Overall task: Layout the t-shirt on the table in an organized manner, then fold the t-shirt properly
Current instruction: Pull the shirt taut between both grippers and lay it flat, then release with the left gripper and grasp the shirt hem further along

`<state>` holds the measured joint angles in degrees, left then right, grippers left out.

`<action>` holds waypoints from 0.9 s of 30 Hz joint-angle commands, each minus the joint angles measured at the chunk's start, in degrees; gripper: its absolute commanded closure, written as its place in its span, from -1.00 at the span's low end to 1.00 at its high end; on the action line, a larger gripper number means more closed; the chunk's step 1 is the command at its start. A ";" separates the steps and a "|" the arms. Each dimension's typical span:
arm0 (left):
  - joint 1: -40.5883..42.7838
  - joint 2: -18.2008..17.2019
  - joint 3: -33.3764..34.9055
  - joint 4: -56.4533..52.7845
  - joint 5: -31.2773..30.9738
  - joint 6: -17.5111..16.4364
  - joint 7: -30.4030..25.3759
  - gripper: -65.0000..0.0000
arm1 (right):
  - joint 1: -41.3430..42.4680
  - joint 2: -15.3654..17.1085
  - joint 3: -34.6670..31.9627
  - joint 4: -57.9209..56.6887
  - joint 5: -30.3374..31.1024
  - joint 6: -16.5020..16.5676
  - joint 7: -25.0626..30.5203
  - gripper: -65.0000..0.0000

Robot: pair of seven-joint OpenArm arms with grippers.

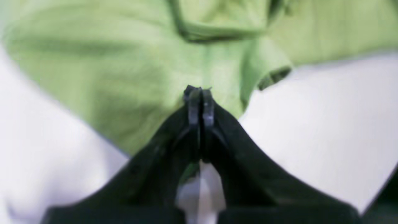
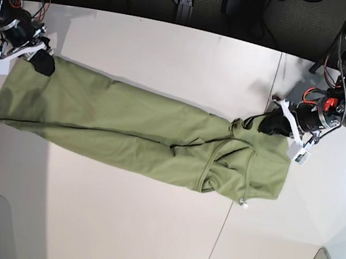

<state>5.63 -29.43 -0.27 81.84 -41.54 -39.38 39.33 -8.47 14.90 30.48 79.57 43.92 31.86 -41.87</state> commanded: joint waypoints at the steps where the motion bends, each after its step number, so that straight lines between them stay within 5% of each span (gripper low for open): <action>1: 1.79 -1.81 -0.33 2.95 0.15 0.59 0.39 1.00 | -1.73 0.66 0.15 2.23 -1.25 -0.09 -2.14 1.00; 10: 13.49 -4.02 -8.13 18.05 -0.20 1.73 0.42 0.95 | -10.97 0.68 0.17 17.99 -1.25 -0.11 -2.10 1.00; 16: 11.50 -3.30 -13.00 20.83 -1.01 4.44 -0.15 0.11 | -9.16 0.66 0.15 19.74 -1.44 -0.13 -1.86 1.00; 27: 5.86 5.38 -12.76 12.66 3.45 6.78 -2.01 0.08 | -8.22 0.61 0.15 19.69 -2.16 -0.13 -1.68 1.00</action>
<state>12.34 -23.27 -12.71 93.65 -37.10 -32.36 38.54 -16.97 14.72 30.35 98.35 40.93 31.53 -44.84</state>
